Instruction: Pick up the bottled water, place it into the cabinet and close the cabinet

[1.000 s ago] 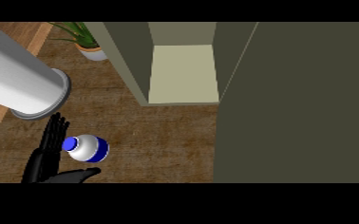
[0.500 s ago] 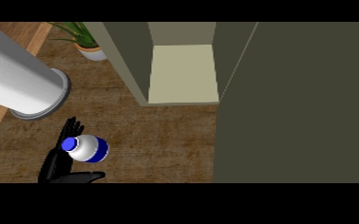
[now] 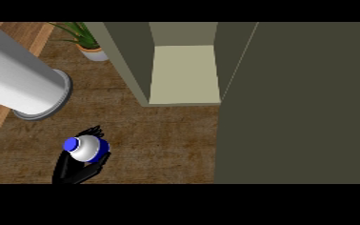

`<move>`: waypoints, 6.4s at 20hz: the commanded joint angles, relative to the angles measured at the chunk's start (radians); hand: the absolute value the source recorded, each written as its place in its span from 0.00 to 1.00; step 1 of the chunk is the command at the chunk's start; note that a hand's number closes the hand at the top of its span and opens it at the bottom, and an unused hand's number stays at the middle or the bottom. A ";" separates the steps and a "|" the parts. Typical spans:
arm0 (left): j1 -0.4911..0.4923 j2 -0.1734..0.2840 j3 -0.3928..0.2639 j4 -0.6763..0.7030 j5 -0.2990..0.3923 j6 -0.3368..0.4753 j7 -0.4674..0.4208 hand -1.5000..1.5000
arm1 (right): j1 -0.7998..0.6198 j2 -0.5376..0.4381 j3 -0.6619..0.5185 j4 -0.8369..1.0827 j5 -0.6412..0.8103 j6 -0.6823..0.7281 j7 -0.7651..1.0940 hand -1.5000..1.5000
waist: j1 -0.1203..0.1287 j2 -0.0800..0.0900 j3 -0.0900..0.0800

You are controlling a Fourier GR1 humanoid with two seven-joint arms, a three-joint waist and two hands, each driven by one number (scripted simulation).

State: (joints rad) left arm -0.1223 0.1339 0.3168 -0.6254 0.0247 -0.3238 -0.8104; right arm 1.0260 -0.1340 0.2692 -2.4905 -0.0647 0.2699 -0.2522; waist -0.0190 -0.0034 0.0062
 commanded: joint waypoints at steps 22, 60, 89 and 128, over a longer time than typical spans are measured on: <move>-0.136 -0.131 -0.097 0.096 0.110 0.018 -0.118 1.00 | -0.005 -0.014 -0.031 -0.055 -0.070 0.003 0.027 0.00 | 0.008 0.004 -0.007; -0.760 -0.134 -0.727 0.000 0.582 0.895 0.404 1.00 | -0.108 0.002 -0.120 -0.056 -0.139 0.018 0.069 0.00 | -0.035 0.016 -0.007; -1.091 -0.082 -0.608 0.563 0.424 1.050 0.301 0.00 | -0.115 -0.009 -0.168 0.028 -0.151 0.126 -0.017 0.00 | -0.088 0.045 -0.007; -0.605 -0.134 -0.751 -0.175 0.622 0.560 0.177 0.00 | -0.027 0.016 -0.052 -0.108 -0.098 0.072 0.095 0.00 | 0.024 -0.005 -0.007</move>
State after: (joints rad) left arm -0.8209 0.0003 -0.3868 -0.6741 0.6376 0.2708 -0.6341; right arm 0.9709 -0.1009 0.2170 -2.4514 -0.1469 0.3579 -0.2315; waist -0.0048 -0.0090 -0.0008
